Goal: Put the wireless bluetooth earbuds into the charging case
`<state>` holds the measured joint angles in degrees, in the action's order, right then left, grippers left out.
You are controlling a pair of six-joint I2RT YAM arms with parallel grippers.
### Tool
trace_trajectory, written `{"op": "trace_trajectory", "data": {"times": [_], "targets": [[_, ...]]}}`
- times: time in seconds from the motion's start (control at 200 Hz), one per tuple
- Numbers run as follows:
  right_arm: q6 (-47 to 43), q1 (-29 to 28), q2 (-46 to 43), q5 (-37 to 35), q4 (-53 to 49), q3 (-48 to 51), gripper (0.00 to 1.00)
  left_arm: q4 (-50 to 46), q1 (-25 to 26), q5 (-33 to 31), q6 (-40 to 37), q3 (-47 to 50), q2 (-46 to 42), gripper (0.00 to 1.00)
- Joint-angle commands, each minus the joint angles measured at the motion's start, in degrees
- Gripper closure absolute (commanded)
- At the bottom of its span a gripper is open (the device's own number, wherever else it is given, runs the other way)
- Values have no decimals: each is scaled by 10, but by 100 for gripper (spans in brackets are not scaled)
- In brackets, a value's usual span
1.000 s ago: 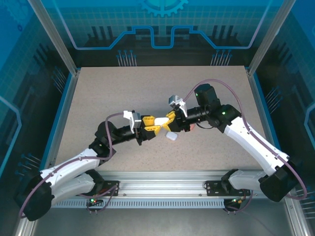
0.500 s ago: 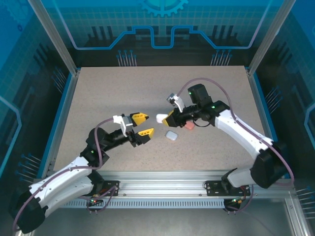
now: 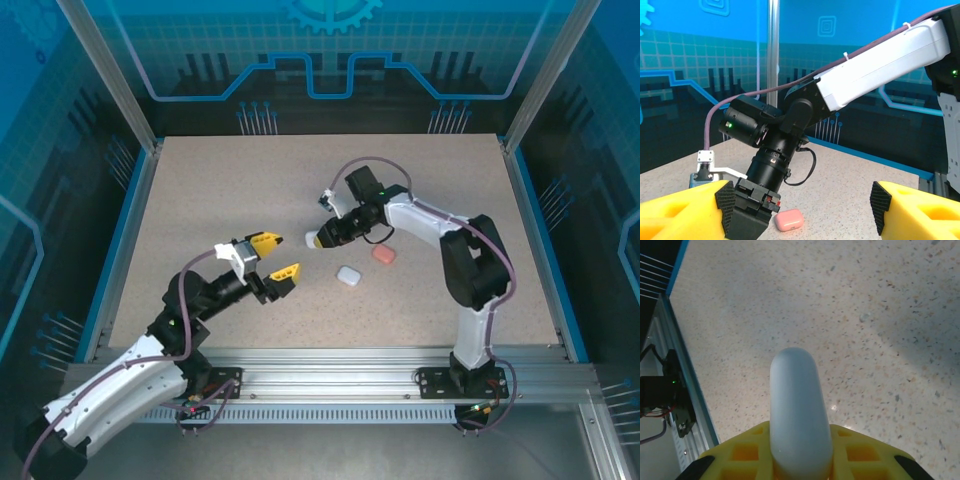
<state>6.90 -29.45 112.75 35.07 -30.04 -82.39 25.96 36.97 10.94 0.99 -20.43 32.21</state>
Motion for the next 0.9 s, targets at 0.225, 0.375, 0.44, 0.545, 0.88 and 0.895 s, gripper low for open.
{"op": "trace_trajectory", "data": {"times": [0.225,0.375,0.44,0.545,0.88,0.895], "targets": [[-24,6,92,-2,-96,-65,84,-30,1,-35,-18,7,-15,24],[-23,8,104,-11,-97,-59,80,-28,1,-37,-18,7,-11,22],[-22,9,108,-17,-100,-58,79,-27,1,-37,-18,6,-9,22],[-21,12,109,-25,-101,-53,75,-26,1,-39,-19,5,-6,22],[-23,24,57,-137,-117,-30,52,-45,0,-140,-8,-8,22,21],[-23,24,53,-143,-117,-27,51,-46,0,-146,-7,-9,23,21]]}}
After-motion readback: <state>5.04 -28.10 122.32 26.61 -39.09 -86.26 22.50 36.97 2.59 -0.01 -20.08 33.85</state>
